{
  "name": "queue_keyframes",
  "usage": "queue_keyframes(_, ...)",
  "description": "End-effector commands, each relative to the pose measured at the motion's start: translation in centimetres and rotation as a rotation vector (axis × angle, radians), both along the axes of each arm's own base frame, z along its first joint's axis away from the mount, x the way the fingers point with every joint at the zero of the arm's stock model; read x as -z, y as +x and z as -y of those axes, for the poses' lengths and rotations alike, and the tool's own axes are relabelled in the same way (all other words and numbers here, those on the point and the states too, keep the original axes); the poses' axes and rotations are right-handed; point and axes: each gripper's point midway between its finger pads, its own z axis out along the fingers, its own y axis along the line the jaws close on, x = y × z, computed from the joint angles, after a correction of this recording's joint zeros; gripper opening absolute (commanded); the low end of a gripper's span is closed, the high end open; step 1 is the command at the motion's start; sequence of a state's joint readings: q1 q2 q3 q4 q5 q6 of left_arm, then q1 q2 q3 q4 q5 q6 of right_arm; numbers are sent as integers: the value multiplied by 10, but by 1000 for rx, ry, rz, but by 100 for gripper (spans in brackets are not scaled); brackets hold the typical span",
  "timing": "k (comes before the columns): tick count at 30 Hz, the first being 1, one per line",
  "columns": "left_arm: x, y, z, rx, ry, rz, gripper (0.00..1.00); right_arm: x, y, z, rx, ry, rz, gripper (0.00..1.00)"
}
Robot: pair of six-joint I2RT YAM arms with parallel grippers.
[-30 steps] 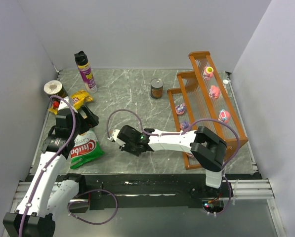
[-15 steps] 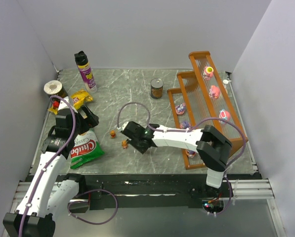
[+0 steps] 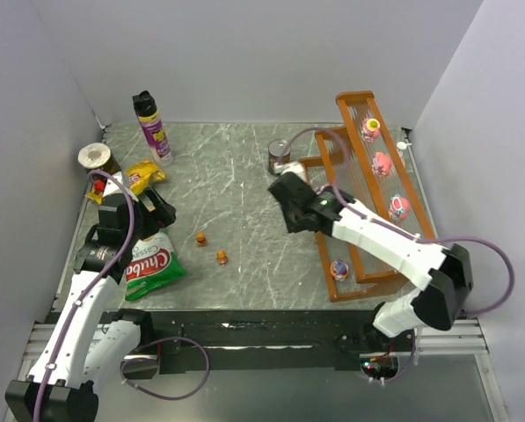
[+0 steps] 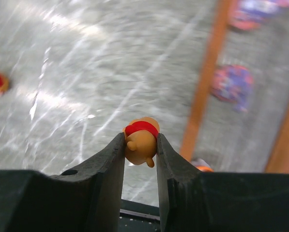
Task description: Place and organize the plastic toys onto the shelf
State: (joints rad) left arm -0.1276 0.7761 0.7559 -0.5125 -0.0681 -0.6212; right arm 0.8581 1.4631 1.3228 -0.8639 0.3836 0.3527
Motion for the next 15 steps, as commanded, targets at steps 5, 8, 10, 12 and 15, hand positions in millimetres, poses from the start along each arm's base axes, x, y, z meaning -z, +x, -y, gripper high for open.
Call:
queue_keyframes(5, -16, 5, 2, 17, -8, 64, 96, -37, -5, 75, 294, 5, 87, 0)
queue_keyframes(8, -16, 6, 3, 21, -9, 59, 96, -41, -10, 96, 354, -11, 99, 0)
queue_keyframes(10, -15, 6, 3, 22, -10, 54, 96, -44, -12, 109, 391, -15, 107, 0)
queue_keyframes(12, -15, 6, 3, 22, -11, 57, 96, -43, -15, 119, 421, -29, 111, 0)
queue_keyframes(15, -17, 5, 3, 20, -12, 65, 96, -40, -18, 139, 487, -64, 117, 0)
